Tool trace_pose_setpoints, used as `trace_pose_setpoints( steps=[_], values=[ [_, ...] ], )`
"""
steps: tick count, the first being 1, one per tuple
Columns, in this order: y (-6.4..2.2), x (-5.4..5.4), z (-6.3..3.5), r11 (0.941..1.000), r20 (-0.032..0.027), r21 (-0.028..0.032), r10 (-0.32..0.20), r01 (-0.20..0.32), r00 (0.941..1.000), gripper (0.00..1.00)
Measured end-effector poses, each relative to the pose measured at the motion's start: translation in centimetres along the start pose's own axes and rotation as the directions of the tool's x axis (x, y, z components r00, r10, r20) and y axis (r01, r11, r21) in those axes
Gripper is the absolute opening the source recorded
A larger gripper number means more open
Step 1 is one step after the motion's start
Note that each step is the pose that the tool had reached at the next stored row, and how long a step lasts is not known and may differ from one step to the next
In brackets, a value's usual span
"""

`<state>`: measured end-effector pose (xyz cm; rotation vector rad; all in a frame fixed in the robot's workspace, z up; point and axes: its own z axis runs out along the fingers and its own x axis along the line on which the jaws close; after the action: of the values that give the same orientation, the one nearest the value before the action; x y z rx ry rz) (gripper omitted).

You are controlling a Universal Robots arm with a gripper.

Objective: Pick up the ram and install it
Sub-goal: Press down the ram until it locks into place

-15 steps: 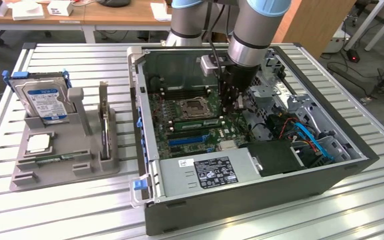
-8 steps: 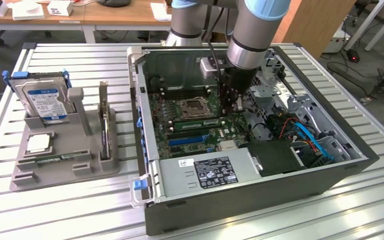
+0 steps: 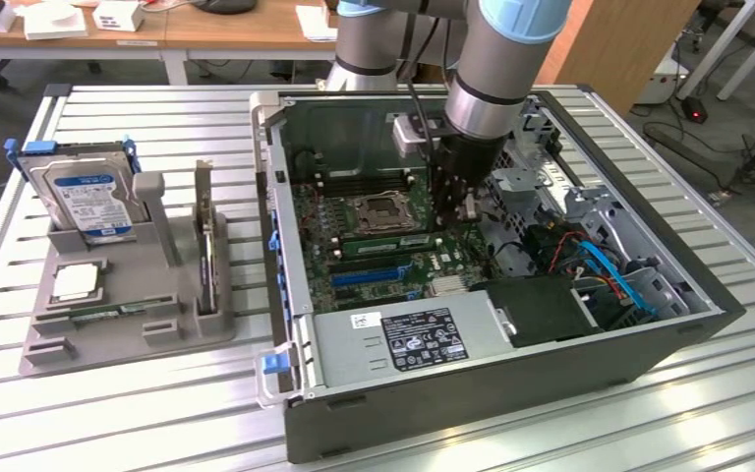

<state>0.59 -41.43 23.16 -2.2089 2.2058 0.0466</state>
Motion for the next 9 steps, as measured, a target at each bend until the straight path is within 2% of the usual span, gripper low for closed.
trace_pose_setpoints(
  steps=[9],
  values=[
    [0.0,0.02,0.36,1.0,-0.0004,-0.0002,0.0,0.0,1.0,0.09]
  ],
)
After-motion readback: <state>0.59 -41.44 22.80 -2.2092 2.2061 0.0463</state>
